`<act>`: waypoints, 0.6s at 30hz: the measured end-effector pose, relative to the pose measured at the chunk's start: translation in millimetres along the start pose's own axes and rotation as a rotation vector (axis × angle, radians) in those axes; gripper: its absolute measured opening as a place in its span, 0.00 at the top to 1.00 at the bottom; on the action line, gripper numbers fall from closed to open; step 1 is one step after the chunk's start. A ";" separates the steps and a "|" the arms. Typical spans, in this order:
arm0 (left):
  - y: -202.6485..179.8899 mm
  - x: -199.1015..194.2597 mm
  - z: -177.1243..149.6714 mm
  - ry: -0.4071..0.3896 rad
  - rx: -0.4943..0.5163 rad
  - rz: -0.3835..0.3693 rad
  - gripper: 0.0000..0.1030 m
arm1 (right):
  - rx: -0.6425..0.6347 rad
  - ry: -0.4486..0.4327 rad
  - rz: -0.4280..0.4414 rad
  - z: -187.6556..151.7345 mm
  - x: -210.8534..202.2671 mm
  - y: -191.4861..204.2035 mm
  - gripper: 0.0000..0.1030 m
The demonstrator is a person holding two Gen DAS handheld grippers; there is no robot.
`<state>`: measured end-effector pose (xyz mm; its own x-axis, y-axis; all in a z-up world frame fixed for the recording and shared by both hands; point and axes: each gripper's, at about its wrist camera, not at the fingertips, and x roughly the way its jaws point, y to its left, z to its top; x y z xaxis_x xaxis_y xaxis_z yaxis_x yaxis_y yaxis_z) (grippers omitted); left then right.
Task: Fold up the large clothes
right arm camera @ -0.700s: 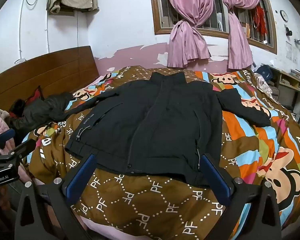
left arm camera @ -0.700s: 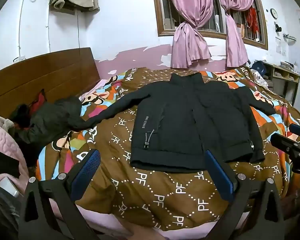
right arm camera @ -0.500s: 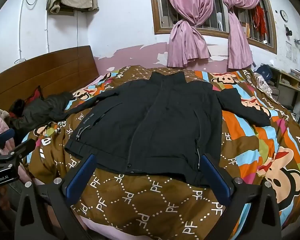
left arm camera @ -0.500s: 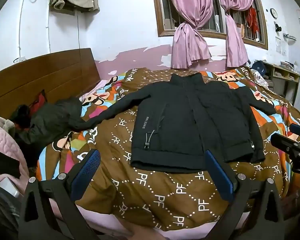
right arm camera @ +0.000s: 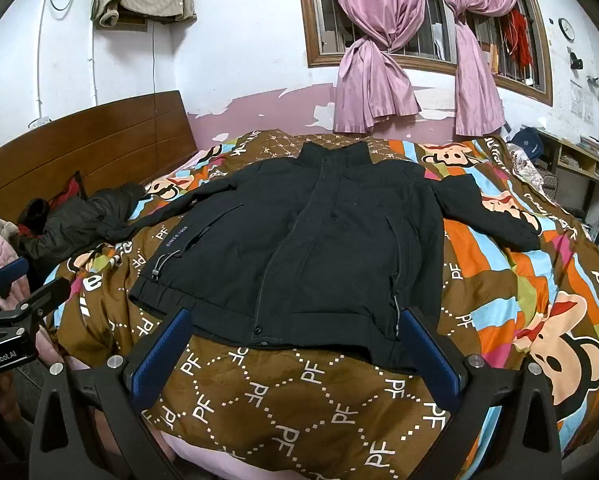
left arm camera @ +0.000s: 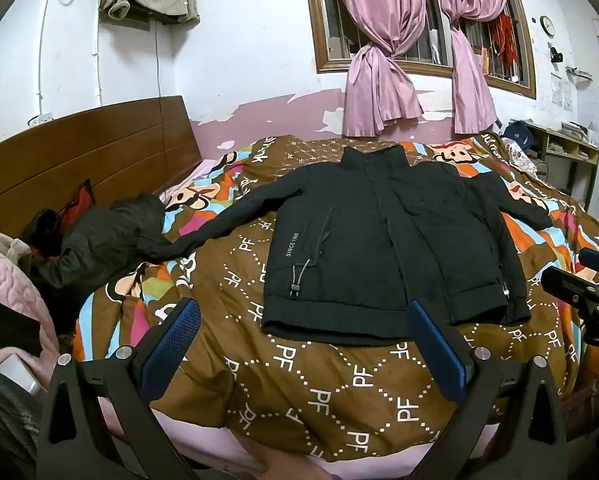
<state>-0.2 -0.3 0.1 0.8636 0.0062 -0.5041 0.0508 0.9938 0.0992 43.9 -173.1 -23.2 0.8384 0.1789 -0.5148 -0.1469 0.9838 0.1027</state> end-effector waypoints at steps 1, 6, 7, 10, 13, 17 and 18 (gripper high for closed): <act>0.0 0.0 0.0 0.000 0.000 0.001 0.02 | 0.000 0.000 0.000 0.0 0.0 0.0 0.00; 0.0 0.0 0.0 0.000 0.001 0.001 0.02 | 0.001 0.001 0.001 0.0 0.3 -0.2 0.00; 0.1 0.1 0.0 0.000 0.001 0.001 0.02 | 0.001 0.001 0.000 0.0 0.3 -0.2 0.00; 0.0 0.0 0.0 -0.001 0.001 0.001 0.02 | 0.001 0.001 0.001 -0.1 0.5 -0.3 0.00; 0.0 0.1 0.0 0.000 0.002 0.001 0.02 | 0.001 0.001 0.000 -0.1 0.6 -0.3 0.00; 0.1 0.0 0.0 -0.002 0.004 0.004 0.02 | 0.001 0.002 0.000 0.0 0.7 -0.3 0.00; 0.3 0.1 0.1 -0.003 0.004 0.003 0.02 | 0.001 0.002 0.000 0.0 0.8 -0.2 0.00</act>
<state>-0.1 0.0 0.2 0.8651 0.0093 -0.5015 0.0498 0.9933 0.1043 44.6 -173.2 -23.6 0.8373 0.1793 -0.5165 -0.1465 0.9837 0.1040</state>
